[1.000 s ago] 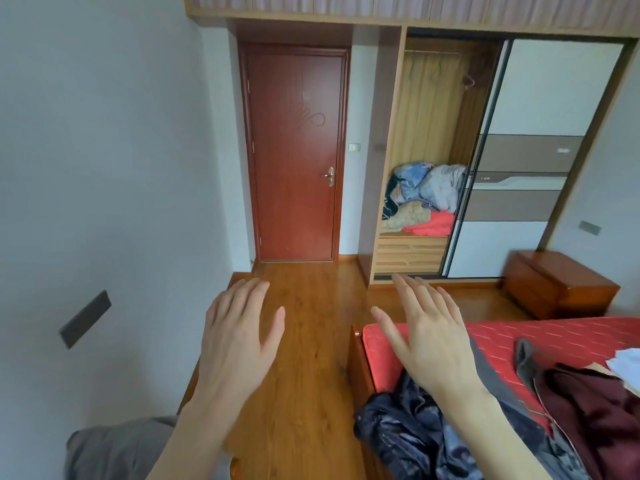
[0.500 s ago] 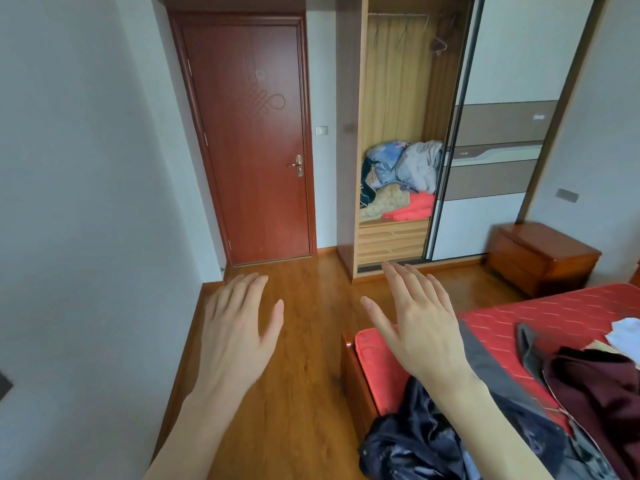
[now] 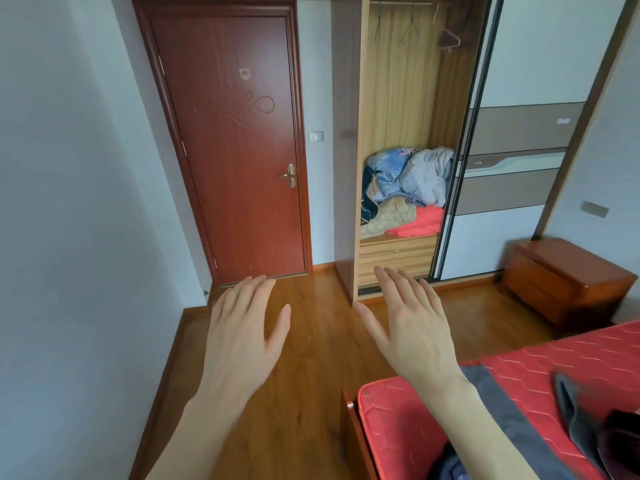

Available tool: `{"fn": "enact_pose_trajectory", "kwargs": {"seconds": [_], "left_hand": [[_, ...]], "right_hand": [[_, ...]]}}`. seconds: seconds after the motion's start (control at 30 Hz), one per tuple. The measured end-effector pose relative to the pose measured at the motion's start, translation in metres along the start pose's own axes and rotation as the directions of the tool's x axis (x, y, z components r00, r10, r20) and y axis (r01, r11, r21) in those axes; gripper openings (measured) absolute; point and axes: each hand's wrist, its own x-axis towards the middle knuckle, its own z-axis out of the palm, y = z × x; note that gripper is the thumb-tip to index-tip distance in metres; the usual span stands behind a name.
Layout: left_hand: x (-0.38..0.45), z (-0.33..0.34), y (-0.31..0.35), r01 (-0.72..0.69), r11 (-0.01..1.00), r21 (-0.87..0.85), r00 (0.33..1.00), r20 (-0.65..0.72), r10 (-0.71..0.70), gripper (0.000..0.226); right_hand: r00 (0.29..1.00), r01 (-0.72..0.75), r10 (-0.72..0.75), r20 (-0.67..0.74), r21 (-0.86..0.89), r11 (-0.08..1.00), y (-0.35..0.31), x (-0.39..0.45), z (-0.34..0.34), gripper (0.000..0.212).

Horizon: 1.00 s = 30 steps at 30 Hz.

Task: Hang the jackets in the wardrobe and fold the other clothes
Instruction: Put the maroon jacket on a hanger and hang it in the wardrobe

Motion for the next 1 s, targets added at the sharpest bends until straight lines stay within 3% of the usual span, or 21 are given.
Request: {"fn": "enact_pose_trajectory", "kwargs": {"seconds": [0.23, 0.4, 0.77, 1.0], "left_hand": [[0.092, 0.057, -0.037, 0.022, 1.000, -0.020, 1.000, -0.010, -0.022, 0.077], [0.167, 0.110, -0.072, 0.005, 0.999, -0.033, 1.000, -0.029, -0.006, 0.059], [0.368, 0.213, -0.152, -0.159, 0.984, -0.076, 0.984, -0.096, 0.152, 0.049], [0.463, 0.276, -0.156, -0.261, 0.955, -0.142, 0.965, -0.038, 0.258, 0.050]], "right_hand": [[0.999, 0.009, -0.009, 0.033, -0.009, 1.000, 0.013, 0.089, 0.069, 0.069], [0.999, 0.000, 0.003, 0.043, -0.050, 0.999, 0.017, 0.152, 0.128, 0.071], [0.993, -0.117, 0.119, 0.001, -0.146, 0.982, 0.013, 0.330, 0.253, 0.072], [0.979, -0.203, 0.206, -0.010, -0.226, 0.953, 0.038, 0.394, 0.303, 0.071]]}}
